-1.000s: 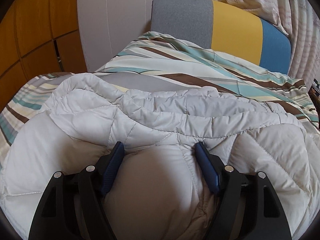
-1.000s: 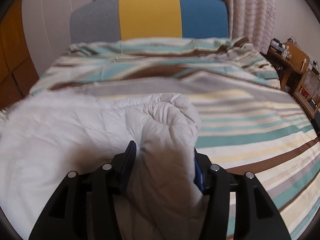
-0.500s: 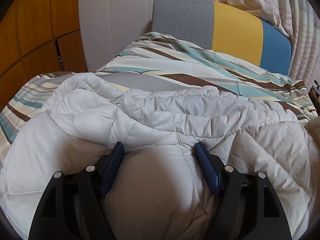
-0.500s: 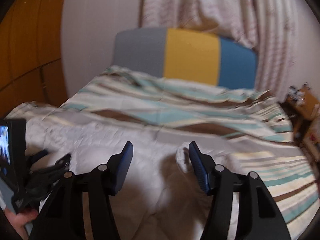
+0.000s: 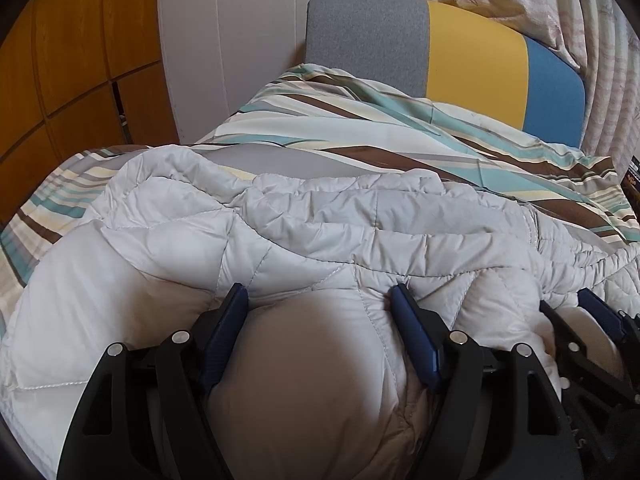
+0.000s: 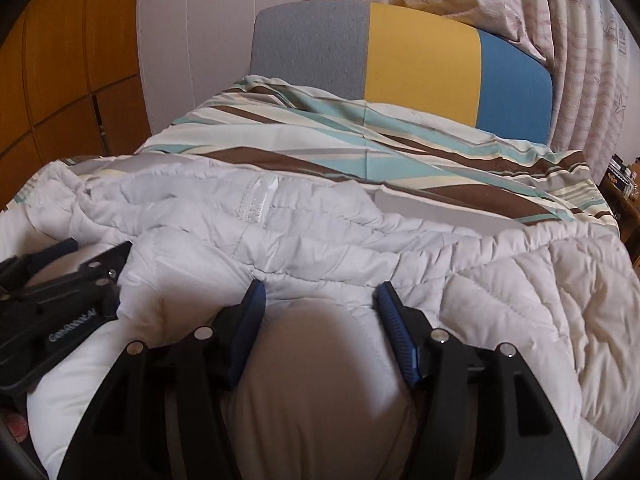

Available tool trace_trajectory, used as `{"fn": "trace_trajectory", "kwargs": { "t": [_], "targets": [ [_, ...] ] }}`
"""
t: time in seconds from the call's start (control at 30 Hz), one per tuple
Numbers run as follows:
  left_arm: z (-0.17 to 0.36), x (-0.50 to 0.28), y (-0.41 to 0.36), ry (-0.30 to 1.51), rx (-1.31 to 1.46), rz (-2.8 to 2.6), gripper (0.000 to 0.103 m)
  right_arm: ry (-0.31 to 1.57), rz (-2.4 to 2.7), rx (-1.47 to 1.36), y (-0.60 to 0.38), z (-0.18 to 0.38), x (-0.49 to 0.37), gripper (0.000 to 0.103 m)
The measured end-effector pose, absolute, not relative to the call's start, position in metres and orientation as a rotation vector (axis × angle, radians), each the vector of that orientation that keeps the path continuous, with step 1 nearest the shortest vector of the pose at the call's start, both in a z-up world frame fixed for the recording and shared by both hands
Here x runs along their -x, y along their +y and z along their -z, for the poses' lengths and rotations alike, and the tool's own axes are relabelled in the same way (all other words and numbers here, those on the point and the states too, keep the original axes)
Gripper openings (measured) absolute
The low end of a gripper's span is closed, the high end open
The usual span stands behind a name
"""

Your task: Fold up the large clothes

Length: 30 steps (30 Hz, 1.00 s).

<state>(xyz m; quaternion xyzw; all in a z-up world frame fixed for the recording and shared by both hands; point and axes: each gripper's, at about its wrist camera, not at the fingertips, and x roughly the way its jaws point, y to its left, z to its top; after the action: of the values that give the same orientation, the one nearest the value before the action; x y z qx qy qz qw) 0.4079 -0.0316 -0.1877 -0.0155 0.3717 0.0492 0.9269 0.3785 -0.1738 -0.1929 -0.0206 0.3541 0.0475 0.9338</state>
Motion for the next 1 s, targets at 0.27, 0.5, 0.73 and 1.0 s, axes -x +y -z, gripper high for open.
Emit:
{"fn": "trace_trajectory", "kwargs": {
  "t": [0.27,0.5,0.73,1.0],
  "targets": [
    [0.173,-0.402,-0.033,0.831,-0.011,-0.083,0.077,0.761,-0.173,-0.055,-0.203,0.171,-0.371,0.057],
    [0.139,-0.384,0.014,0.774,-0.025,-0.195,0.087,0.697,-0.058,-0.120,-0.275,0.144,-0.345,0.059],
    [0.174,-0.402,0.053,0.820,-0.028,-0.263,0.096,0.776,0.039,-0.116,-0.305,0.183,-0.362,0.060],
    [0.196,-0.404,0.080,0.844,0.171,-0.191,0.100,0.782,0.054,-0.096,-0.300,0.201,-0.371,0.062]
  ]
}}
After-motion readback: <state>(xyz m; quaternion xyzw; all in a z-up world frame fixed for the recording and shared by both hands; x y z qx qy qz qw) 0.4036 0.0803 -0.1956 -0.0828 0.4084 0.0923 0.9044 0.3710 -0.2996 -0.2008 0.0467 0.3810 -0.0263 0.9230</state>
